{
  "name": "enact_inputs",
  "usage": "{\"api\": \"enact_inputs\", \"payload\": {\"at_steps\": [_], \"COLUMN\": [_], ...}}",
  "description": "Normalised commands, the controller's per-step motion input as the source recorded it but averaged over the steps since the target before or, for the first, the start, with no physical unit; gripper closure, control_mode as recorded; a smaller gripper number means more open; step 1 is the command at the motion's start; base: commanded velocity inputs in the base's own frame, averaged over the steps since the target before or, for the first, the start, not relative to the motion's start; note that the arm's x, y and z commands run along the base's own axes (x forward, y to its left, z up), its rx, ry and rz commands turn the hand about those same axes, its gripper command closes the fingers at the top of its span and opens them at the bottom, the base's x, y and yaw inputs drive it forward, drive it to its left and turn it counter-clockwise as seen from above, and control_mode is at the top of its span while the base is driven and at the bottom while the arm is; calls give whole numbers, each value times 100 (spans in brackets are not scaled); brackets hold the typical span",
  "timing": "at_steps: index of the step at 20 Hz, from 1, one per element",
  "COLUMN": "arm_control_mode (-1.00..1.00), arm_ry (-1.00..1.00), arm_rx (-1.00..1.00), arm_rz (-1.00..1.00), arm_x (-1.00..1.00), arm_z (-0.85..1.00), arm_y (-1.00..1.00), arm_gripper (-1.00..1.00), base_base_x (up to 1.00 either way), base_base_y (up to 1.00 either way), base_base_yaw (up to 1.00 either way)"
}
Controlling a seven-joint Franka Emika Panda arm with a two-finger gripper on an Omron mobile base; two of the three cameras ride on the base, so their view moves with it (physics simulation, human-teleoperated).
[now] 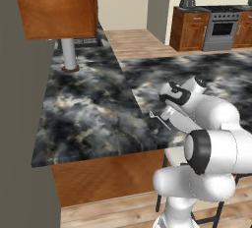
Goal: Take the fork and place it on the left side of the plate. Then take the spoon and place it on the right side of the plate. Make sure they're directly next to the plate.
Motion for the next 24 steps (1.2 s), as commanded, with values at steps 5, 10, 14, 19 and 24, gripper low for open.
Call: {"api": "enact_inputs", "payload": {"at_steps": [5,10,14,19,24], "arm_control_mode": [-100,-100,-100,-100,-100], "arm_ry": [25,18,10,4,2], "arm_rx": [0,0,0,0,5], "arm_rz": [-22,-23,-26,-21,-11], "arm_x": [-100,-100,-100,-98,-91], "arm_z": [60,39,3,3,21], "arm_y": [-5,-2,-3,-7,-40], "arm_gripper": [-100,-100,-100,-100,-100], "base_base_x": [0,0,0,0,0], "base_base_y": [0,0,0,0,0], "base_base_yaw": [0,0,0,0,0]}}
